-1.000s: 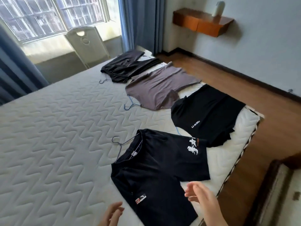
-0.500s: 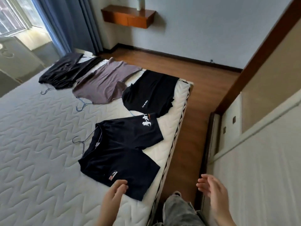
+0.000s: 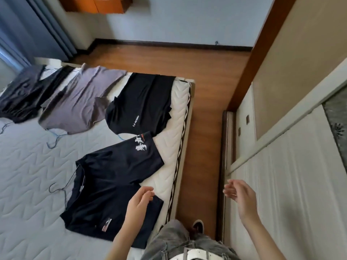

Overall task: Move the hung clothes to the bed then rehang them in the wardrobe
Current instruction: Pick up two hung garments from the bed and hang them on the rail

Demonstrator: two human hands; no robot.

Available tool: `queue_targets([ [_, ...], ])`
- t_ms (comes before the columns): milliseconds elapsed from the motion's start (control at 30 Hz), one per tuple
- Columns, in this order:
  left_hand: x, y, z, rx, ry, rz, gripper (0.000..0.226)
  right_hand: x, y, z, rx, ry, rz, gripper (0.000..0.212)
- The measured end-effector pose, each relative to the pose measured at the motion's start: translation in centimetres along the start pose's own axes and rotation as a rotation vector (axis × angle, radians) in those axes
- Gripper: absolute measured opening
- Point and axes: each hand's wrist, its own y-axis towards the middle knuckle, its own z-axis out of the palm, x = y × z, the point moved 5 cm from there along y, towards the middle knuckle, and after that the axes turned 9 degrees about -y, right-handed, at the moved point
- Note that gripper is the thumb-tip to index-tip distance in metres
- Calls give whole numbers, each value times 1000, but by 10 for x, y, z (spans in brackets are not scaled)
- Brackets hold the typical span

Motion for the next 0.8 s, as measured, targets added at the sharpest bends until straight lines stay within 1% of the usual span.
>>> queue_targets([
  [233,4,58,-7,-184,-20,-105,23,73,122,54,168,-92,-78,26],
  [300,-2,92,-2,-218,-51,-133,17,88,163,66,182,-114,-79,26],
  [400,-26,168,16,-238,-82,-141,16,113,229,78,194,-140,-70,25],
  [500,-75,262,48,-190,-95,-141,20,146,292,74,152,-160,-33,24],
  [567,-119,322,81,-106,-101,-118,16,171,330,63,88,-129,0,24],
  [700,-208,429,147,77,-61,-82,18,214,393,43,-36,-106,48,25],
  [800,-262,503,193,167,-13,-53,27,240,444,35,-98,-71,94,24],
])
